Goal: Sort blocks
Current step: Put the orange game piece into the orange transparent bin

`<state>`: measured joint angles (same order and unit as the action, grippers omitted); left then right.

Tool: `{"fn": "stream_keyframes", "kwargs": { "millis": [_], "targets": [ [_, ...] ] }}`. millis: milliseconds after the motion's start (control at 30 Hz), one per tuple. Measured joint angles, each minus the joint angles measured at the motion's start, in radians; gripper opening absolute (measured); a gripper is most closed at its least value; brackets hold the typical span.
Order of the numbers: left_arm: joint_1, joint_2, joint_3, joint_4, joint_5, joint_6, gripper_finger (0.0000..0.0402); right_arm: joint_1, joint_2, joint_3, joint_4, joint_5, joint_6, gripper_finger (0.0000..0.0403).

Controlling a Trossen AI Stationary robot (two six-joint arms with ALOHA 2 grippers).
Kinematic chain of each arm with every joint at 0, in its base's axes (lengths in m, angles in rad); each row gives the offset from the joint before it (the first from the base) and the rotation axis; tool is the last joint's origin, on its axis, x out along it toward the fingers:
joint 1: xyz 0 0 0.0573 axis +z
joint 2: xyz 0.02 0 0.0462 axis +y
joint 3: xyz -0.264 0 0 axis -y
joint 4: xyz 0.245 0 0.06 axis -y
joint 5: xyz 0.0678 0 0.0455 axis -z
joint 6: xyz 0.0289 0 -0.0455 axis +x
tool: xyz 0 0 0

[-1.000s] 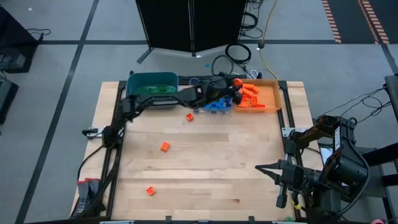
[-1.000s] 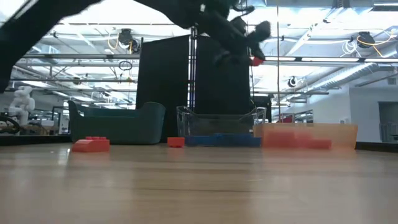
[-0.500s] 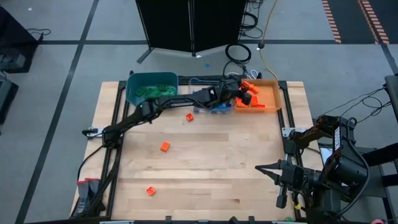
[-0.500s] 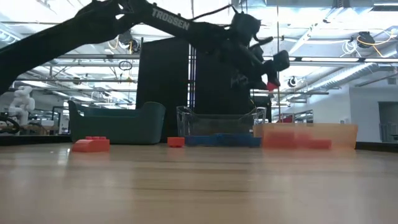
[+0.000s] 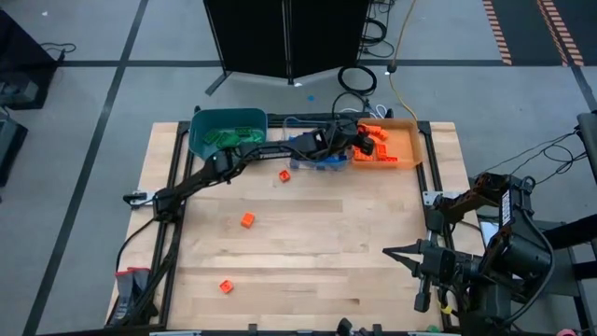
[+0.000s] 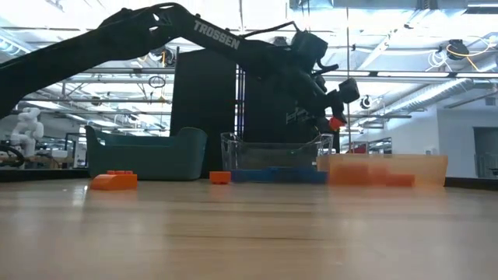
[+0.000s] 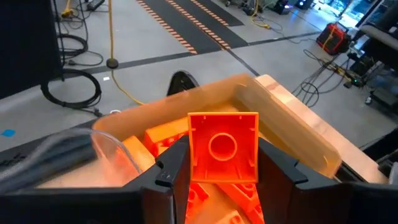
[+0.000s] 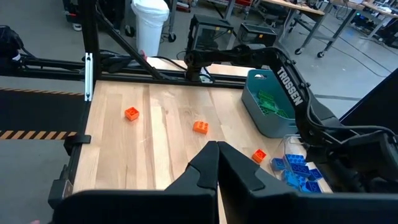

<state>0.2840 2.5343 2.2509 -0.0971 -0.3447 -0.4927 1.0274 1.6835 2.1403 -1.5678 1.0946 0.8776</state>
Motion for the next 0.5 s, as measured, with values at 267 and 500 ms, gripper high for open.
{"fn": "stream_keyframes", "kwargs": {
  "millis": [267,500],
  "targets": [
    [0.012,0.0,0.0,0.009,0.0,0.001,0.017,0.0,0.0,0.0,-0.003,0.005,0.0,0.0],
    [0.012,0.0,0.0,0.075,0.026,0.017,0.0177,0.0,0.0,0.0,-0.003,0.005,0.0,0.0]
  ]
}}
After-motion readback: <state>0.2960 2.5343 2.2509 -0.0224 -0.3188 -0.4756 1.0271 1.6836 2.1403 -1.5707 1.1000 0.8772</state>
